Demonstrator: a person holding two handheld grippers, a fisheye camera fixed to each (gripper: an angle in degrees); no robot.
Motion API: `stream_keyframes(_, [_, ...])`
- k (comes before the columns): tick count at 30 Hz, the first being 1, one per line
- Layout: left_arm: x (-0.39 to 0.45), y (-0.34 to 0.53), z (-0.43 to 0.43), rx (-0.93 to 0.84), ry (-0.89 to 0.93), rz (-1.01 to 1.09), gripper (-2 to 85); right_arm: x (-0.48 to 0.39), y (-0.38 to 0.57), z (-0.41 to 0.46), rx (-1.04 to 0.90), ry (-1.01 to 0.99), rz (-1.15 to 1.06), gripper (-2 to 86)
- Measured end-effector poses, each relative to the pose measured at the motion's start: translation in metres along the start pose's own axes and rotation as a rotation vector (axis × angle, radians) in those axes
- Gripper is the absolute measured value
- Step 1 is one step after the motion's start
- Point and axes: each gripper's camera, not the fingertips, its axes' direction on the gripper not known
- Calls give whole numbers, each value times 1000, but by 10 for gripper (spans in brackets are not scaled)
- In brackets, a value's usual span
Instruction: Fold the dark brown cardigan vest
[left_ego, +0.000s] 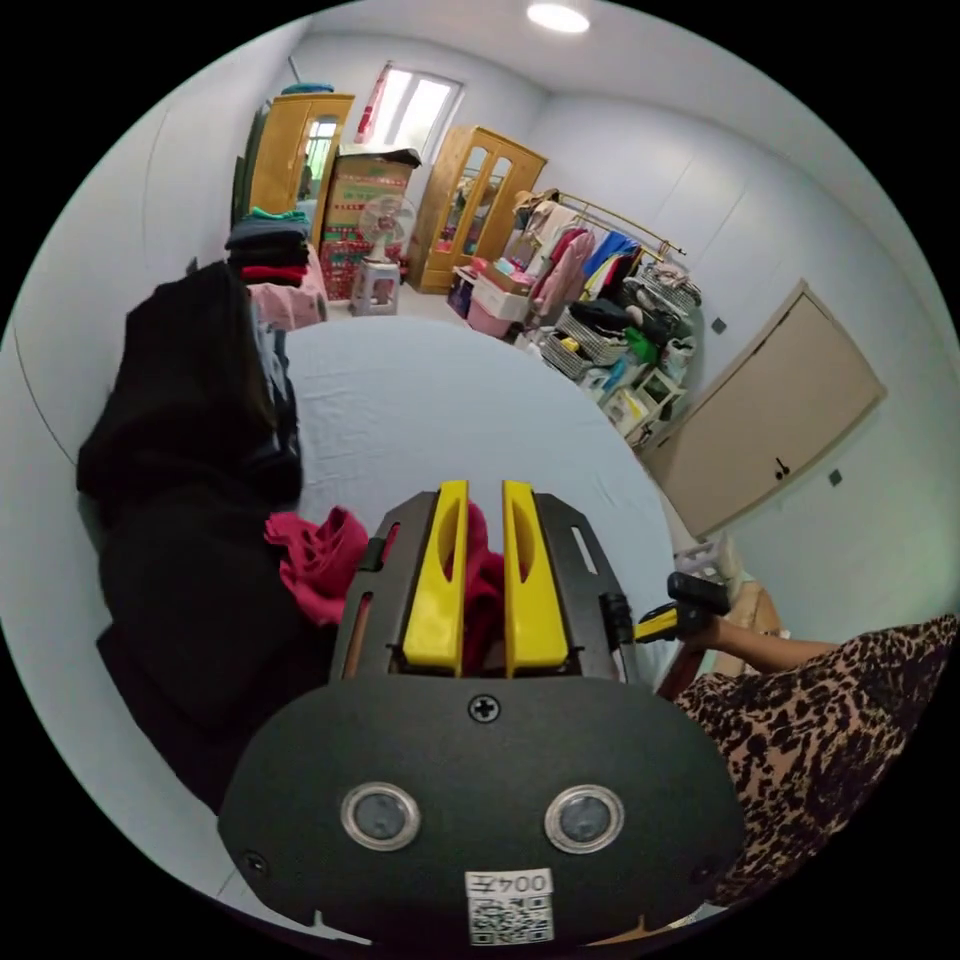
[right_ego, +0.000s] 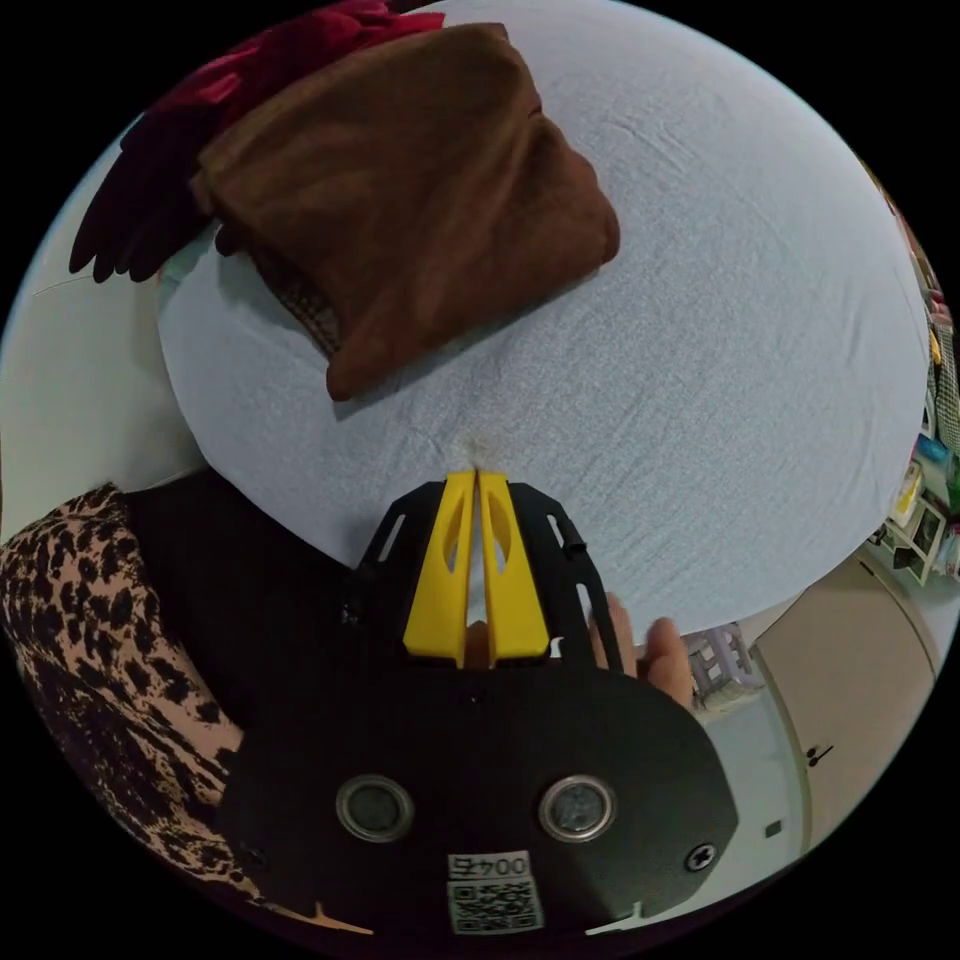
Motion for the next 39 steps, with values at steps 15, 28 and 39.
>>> stream_keyframes(15, [-31,251,127,-267,-28,-115,126,-10,-6,10,-94,105,-92,-9])
stream_keyframes(28, [-161,346,166,-344,-10,-315,86,-9,9,21,-25,89,-38,-6])
stream_keyframes(39, [-131,291,25,68,-28,-55,21,-23,31,34,99,169,8,-5])
